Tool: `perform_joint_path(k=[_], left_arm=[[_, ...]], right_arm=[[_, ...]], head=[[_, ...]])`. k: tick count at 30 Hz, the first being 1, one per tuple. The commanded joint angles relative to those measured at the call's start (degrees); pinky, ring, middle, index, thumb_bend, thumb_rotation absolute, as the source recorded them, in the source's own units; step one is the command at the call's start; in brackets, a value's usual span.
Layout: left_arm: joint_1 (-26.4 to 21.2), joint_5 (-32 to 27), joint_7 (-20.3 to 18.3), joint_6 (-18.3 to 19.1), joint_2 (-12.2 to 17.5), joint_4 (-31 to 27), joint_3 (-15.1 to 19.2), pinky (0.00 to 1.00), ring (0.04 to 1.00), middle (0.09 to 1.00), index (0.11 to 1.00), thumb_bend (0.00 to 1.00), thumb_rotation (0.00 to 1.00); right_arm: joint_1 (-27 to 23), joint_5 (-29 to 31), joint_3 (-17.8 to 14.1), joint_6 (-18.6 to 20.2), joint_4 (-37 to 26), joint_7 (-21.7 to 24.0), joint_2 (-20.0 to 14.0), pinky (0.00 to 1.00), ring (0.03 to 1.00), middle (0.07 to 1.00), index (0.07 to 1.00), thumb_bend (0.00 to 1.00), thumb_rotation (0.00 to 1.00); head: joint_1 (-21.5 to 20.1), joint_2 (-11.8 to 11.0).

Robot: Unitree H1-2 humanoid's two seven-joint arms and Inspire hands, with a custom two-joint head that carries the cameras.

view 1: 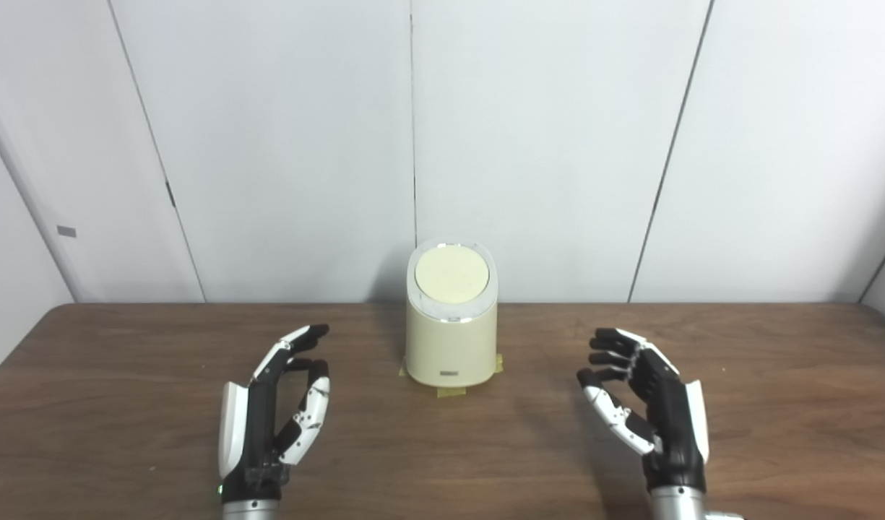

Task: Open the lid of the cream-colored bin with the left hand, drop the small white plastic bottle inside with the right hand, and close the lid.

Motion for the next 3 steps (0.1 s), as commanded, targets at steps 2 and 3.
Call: perform_joint_path(k=[2, 3], left_arm=[[1.8, -1.7, 0.9, -2.4, -1.2, 2.1, -0.1, 0.69, 0.783, 0.796, 0.780, 0.25, 0.52], [1.9, -2.0, 0.8, -2.5, -1.3, 2.2, -0.1, 0.69, 0.784, 0.798, 0.782, 0.24, 0.51]], right_arm=[[0.7, -0.6, -0.5, 0.2, -2.2, 0.1, -0.9, 0.52, 0.613, 0.656, 0.659, 0.25, 0.24], [0.8, -0.7, -0.5, 0.2, -2.5, 0.2, -0.9, 0.51, 0.612, 0.655, 0.659, 0.25, 0.23]], head=[[0.0, 0.2], [0.0, 0.2]])
